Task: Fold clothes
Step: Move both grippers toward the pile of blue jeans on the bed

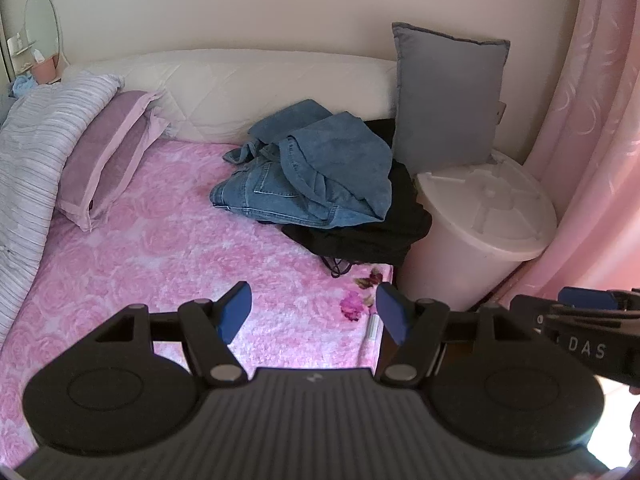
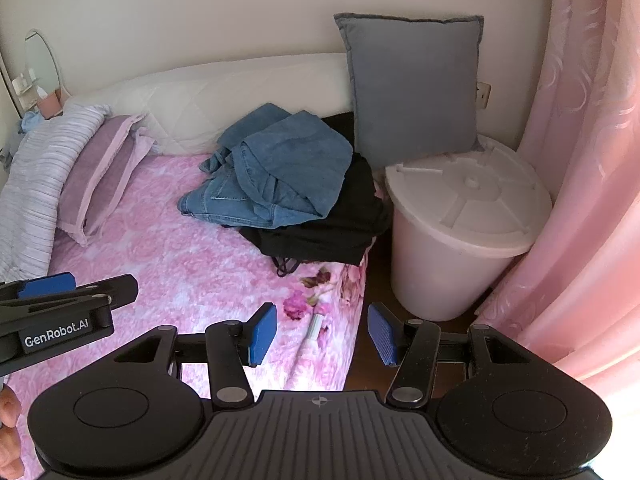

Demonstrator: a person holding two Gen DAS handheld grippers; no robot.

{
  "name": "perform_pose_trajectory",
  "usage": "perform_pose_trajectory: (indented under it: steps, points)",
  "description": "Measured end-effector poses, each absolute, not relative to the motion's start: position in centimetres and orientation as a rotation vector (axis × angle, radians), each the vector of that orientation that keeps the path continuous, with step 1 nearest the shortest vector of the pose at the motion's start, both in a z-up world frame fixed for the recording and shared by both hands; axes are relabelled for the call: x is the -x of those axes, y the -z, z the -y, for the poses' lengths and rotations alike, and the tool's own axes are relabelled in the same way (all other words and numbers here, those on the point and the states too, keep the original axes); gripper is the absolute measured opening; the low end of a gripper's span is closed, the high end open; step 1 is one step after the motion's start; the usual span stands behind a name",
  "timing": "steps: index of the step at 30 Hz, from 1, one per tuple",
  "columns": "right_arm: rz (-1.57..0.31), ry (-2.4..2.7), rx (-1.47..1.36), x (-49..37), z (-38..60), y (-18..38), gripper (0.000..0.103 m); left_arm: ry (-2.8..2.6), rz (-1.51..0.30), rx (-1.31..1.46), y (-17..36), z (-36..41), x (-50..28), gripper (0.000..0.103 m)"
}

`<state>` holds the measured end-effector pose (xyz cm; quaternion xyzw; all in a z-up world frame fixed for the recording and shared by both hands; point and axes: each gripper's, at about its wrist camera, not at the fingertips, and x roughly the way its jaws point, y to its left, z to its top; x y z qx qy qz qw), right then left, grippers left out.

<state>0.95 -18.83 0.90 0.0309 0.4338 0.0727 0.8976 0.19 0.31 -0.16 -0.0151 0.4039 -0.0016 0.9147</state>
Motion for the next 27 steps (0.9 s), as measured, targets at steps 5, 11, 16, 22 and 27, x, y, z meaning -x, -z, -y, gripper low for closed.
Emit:
perform_pose_trajectory:
  steps: [5, 11, 16, 22, 27]
  points:
    - [-0.891, -0.144, -0.058, -2.1, 19.2, -1.2, 0.054, -0.004, -0.836, 0.034, 0.6, -1.1, -0.6, 0.066]
    - [-0.894, -0.14, -0.045, -2.3, 17.3, 0.2, 0.054, -0.013, -0.842, 0.038, 1.0, -2.0, -1.2, 0.066]
    - [-0.906, -0.14, -0.036, -3.1, 16.7, 1.1, 0.054, -0.02, -0.846, 0.041, 1.4, -2.7, -1.6, 0.066]
    - [-0.925, -0.152, -0.024, -3.9, 16.4, 1.6, 0.054, -0.038, -0.858, 0.046, 1.7, -3.1, -2.5, 0.066]
    - [-0.943, -0.17, -0.014, -5.4, 16.4, 1.8, 0.054, -0.054, -0.866, 0.045, 1.7, -2.8, -3.3, 0.066]
